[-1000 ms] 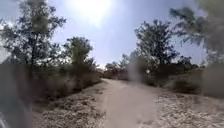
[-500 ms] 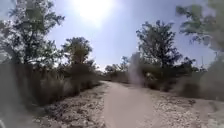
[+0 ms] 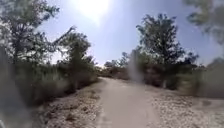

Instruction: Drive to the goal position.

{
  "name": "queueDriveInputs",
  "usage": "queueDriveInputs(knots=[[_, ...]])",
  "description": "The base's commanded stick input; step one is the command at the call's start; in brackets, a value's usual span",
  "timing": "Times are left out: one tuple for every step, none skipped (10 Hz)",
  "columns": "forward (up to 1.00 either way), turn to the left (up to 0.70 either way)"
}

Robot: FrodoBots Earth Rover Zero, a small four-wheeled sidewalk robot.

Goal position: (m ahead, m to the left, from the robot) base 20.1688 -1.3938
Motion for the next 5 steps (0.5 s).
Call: queueDriveInputs(knots=[[0.69, 0.01], [0.69, 0.01], [0.69, 0.01], [0.69, 0.01], [0.69, 0.01]])
